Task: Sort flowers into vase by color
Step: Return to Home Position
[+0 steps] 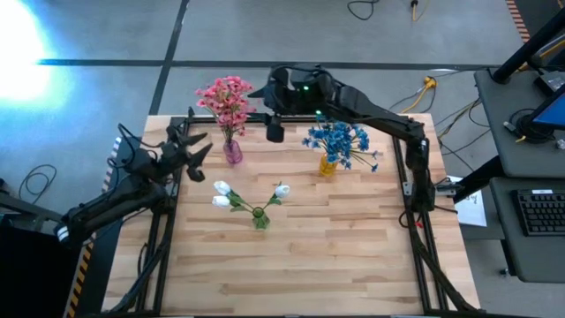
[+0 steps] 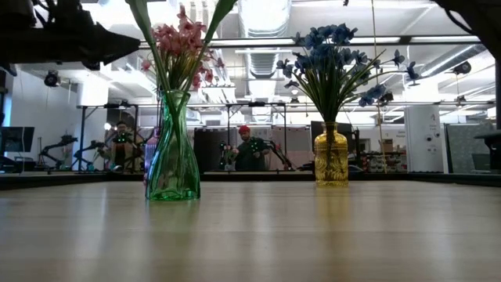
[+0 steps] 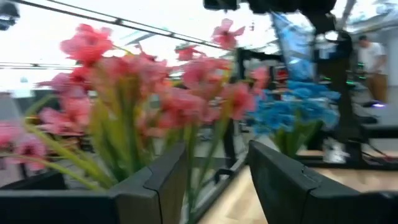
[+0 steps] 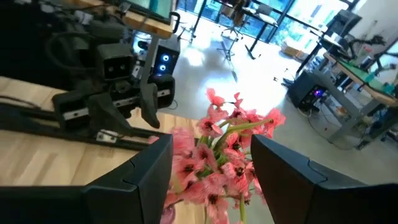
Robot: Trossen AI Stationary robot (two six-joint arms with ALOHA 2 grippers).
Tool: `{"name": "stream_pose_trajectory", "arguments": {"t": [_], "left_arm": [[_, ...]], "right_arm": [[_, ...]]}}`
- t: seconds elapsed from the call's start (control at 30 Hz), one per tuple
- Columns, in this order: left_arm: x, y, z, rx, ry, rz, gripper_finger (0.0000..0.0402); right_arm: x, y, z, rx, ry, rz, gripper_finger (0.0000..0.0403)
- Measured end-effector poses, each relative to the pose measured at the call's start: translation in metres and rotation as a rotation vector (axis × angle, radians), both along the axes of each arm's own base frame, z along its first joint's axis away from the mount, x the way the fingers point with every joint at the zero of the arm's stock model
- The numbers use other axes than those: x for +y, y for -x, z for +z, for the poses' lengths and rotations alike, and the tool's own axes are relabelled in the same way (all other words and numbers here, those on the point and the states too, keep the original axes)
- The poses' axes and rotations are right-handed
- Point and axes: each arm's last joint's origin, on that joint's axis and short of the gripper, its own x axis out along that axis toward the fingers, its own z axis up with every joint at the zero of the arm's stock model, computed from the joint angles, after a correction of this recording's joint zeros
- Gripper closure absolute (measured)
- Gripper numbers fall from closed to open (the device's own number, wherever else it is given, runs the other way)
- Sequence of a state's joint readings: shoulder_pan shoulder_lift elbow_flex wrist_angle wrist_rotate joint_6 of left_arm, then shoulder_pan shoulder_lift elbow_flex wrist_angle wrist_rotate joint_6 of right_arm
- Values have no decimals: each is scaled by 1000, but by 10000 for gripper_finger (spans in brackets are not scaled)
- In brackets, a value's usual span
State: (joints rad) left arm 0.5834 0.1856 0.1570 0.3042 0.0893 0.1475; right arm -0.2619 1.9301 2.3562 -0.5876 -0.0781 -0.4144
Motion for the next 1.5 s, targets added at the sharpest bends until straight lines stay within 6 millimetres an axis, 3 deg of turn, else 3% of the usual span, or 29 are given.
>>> {"name": "stream_pose_trajectory", "arguments": {"t": [0.17, 0.4, 0.8, 0.97, 1.17, 1.5], "left_arm": [[-8, 3, 4, 40, 8, -72, 244], [-21, 5, 12, 79, 21, -189, 244], [-33, 10, 22, 147, 113, -319, 244], [-34, 12, 21, 149, 125, -321, 244], [-35, 16, 22, 126, 119, -322, 244], [-35, 19, 21, 134, 112, -284, 244]], "right_arm": [[19, 21, 17, 30, 35, 42, 193], [40, 53, 29, 124, -26, 126, 193], [92, 104, 52, 191, -96, 249, 193], [110, 125, 54, 194, -87, 224, 193], [116, 160, 53, 105, -88, 167, 193], [115, 205, 25, 40, -108, 113, 193]]}}
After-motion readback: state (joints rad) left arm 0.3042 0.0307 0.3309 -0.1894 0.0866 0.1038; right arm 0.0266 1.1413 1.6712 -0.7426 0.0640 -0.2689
